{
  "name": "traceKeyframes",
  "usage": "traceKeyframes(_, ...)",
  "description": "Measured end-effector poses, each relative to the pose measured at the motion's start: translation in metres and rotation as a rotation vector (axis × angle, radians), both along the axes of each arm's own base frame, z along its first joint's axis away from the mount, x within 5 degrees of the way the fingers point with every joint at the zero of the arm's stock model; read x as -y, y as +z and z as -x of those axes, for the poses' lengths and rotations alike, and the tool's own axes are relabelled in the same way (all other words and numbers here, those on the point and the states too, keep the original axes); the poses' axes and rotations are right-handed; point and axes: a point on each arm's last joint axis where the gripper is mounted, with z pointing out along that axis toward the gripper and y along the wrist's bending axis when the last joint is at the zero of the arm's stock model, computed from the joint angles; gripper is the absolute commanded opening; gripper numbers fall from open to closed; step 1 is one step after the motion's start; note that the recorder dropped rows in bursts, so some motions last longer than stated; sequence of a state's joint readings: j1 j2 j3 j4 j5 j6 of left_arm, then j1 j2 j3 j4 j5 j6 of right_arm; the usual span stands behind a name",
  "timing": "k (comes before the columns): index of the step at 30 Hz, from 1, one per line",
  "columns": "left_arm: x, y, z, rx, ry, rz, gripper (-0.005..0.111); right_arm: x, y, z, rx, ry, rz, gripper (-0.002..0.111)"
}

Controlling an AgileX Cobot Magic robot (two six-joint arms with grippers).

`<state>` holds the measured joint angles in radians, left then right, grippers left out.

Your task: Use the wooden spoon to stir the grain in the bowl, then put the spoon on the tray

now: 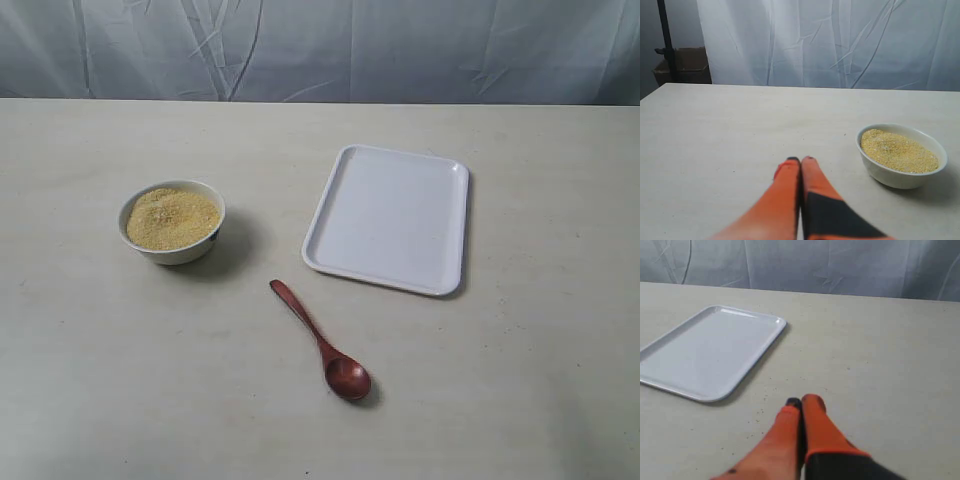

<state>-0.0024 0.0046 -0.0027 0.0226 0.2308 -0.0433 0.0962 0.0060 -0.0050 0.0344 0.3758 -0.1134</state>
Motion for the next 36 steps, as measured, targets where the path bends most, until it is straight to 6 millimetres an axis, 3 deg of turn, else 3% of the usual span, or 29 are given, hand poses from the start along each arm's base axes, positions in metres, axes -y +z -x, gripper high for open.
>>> traceKeyframes(10, 0.000, 0.000, 0.000, 0.000, 0.000, 0.000, 0.000, 0.000, 0.002, -0.001, 0.022, -0.001, -0.002, 0.000)
traceKeyframes(19, 0.000, 0.000, 0.000, 0.000, 0.000, 0.000, 0.000, 0.001, 0.034, -0.004, 0.382, -0.013, -0.038, 0.000)
traceKeyframes(28, 0.000, 0.000, 0.000, 0.000, 0.000, 0.000, 0.000, 0.002, 0.054, 0.000, 0.603, -0.021, -0.060, 0.000)
traceKeyframes(33, 0.000, 0.000, 0.000, 0.000, 0.000, 0.000, 0.000, 0.003, 0.058, 0.002, 0.641, -0.032, -0.101, -0.001)
traceKeyframes(36, 0.000, 0.000, 0.000, 0.000, 0.000, 0.000, 0.000, 0.003, 0.070, 0.000, 0.561, -0.036, -0.155, -0.001)
